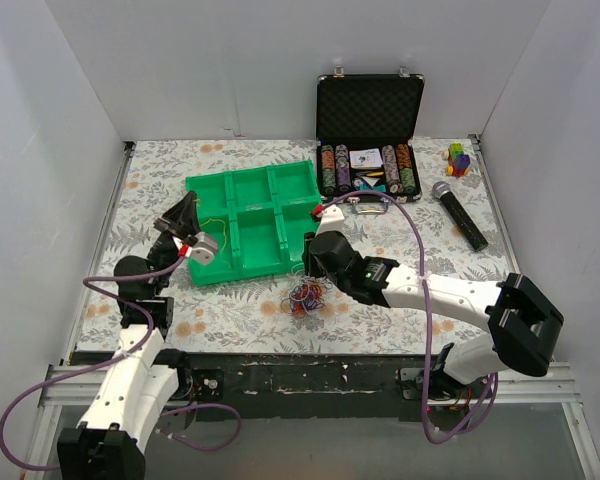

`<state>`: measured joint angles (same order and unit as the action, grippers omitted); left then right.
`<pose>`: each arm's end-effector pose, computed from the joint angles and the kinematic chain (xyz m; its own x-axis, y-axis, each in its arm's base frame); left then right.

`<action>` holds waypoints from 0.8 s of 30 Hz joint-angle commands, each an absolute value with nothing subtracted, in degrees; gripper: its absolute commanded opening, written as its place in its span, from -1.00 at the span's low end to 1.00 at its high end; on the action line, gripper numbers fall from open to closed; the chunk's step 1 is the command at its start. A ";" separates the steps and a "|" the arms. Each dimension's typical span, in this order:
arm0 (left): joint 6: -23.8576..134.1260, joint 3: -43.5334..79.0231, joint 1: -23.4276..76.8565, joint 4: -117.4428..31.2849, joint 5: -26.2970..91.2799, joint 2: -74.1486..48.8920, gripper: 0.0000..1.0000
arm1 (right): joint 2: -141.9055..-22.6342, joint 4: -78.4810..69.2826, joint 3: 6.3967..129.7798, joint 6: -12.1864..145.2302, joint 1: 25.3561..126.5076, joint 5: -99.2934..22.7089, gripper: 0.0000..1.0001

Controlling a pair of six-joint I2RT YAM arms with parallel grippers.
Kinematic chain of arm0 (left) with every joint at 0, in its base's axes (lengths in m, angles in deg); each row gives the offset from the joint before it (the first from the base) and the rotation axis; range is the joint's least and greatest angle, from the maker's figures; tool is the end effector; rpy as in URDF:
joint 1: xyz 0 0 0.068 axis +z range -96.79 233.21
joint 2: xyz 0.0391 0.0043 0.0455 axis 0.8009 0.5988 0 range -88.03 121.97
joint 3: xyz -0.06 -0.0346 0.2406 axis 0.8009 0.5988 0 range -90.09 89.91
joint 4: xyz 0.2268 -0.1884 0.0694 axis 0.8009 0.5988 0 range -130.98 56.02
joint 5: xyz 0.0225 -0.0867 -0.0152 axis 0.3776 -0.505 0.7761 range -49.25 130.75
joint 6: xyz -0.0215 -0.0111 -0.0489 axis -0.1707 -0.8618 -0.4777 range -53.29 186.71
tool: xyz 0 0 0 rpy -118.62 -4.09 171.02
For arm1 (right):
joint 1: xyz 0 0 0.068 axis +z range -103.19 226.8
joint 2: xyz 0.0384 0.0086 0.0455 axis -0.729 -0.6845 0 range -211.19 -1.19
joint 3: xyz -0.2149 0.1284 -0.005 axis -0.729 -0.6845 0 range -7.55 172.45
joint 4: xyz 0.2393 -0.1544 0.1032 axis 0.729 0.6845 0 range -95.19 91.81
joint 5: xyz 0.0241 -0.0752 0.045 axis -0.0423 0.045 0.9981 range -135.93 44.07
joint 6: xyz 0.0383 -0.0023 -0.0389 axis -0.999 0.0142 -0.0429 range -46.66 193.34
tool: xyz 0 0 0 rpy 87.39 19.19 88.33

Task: Untangle the cables
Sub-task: Place the cable in the bin.

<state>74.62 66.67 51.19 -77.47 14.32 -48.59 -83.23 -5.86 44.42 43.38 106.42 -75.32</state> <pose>0.2275 -0.0243 0.2805 0.4051 0.1089 -0.9078 0.3968 0.8735 0.2819 0.1970 0.3005 0.2071 -0.4826 0.0372 -0.8750 -0.3400 0.9128 0.2263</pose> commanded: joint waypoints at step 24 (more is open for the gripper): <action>67.18 67.16 46.36 -83.42 0.03 -44.01 -1.00 | -76.60 -9.06 38.33 40.64 103.76 -74.94 -0.44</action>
